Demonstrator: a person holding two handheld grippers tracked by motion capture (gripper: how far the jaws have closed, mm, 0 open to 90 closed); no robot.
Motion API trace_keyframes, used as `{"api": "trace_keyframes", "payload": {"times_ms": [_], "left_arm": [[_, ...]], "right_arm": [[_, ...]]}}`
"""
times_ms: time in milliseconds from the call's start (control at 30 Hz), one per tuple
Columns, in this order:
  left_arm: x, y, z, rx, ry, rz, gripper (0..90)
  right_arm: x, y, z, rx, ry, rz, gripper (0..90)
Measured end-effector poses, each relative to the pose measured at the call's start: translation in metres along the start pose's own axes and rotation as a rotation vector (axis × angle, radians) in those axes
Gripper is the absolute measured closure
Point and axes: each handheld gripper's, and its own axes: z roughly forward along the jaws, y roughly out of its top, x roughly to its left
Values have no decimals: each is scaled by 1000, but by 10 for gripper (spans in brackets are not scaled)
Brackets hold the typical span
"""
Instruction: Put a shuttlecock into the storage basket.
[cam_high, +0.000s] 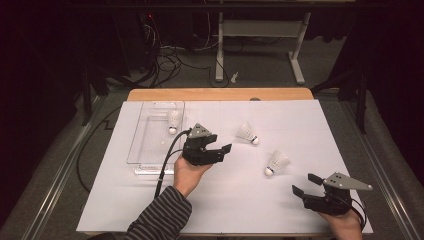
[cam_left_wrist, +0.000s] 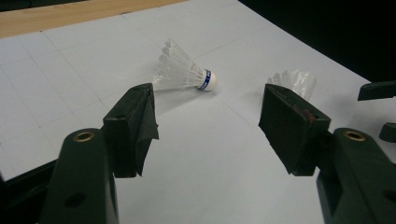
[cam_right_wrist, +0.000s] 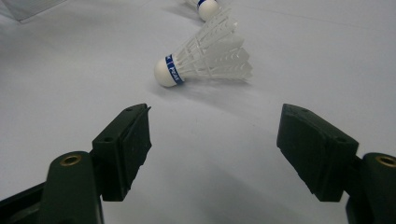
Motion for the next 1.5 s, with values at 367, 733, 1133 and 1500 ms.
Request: {"api": "trace_keyframes", "payload": {"times_ms": [367,733,1133,1500], "left_arm": [[5,5,7,5,8,-12,379],[10,5,12,13,26,-20,378],[9,10,18,21,37,-10,372],[6,17,24,23,30,6,376]], "right_arm": [[0,0,0,1,-1,0,264],[0,0,0,2,1,-3,264],[0,0,0,0,0,-2,264],[0,0,0,0,1,-2,265]]}}
